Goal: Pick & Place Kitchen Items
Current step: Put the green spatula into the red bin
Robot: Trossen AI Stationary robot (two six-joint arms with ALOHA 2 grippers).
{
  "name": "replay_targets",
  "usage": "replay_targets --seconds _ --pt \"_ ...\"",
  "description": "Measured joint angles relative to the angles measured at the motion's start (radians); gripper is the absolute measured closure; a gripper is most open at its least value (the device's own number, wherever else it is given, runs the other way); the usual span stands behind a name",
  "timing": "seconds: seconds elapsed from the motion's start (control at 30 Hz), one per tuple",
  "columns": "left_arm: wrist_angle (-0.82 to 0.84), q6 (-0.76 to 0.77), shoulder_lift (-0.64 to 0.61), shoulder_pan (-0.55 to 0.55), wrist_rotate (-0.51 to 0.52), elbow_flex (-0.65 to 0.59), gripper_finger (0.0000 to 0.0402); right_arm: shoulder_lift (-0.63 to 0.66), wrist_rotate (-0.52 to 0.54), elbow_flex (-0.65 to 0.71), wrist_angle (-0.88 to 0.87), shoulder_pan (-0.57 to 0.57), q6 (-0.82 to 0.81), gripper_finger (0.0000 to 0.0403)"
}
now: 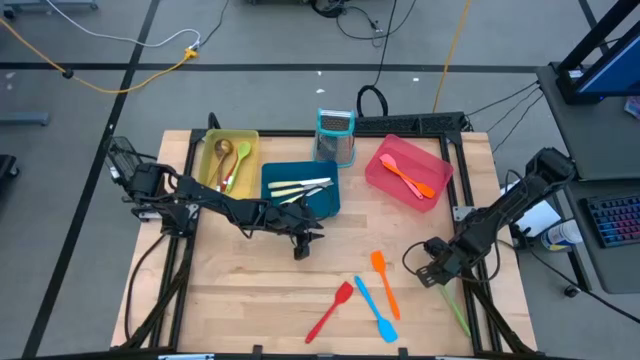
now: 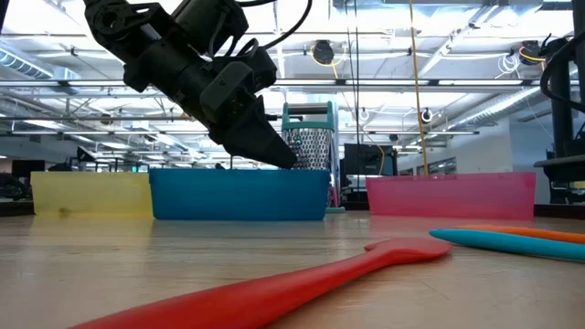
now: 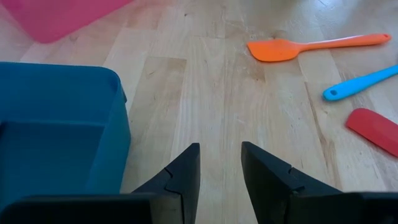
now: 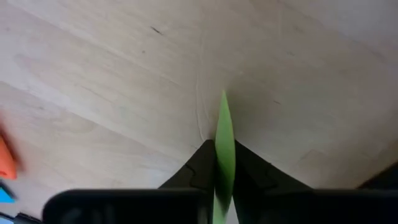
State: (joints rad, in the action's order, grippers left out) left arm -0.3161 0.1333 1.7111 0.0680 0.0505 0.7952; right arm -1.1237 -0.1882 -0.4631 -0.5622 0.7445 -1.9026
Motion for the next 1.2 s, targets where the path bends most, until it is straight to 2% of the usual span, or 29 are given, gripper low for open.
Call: replay_targets --seconds 0.1,0.27,0.4,0.47,0.63,0.97,1.13,1.2 --pt "0.000 0.000 0.000 0.000 0.000 0.000 0.0282 0.025 0.067 -0.005 0.010 0.001 0.012 0.0378" --pt "-0.002 0.005 0.000 0.000 0.000 0.000 0.0282 0.086 0.303 -0.030 0.035 -0.006 0.070 0.0387" --pt "-0.002 0.025 0.000 0.000 0.000 0.000 0.0282 0.129 0.483 -0.034 0.094 -0.034 0.197 0.0386" --pt "-0.002 0.034 0.000 0.000 0.000 0.000 0.0282 0.144 0.540 -0.034 0.124 -0.058 0.282 0.0382" --pt "-0.002 0.071 0.000 0.000 0.000 0.000 0.0282 0.175 0.651 -0.034 0.267 -0.154 0.560 0.0384" --pt "-0.002 0.118 0.000 0.000 0.000 0.000 0.0282 0.290 0.722 -0.034 0.668 -0.415 1.354 0.0385" --pt "-0.002 0.143 0.000 0.000 0.000 0.000 0.0282 0.338 0.873 -0.034 0.796 -0.526 1.631 0.0385" --pt "-0.003 0.143 0.000 0.000 0.000 0.000 0.0282 0.352 0.902 -0.034 0.846 -0.564 1.720 0.0385"
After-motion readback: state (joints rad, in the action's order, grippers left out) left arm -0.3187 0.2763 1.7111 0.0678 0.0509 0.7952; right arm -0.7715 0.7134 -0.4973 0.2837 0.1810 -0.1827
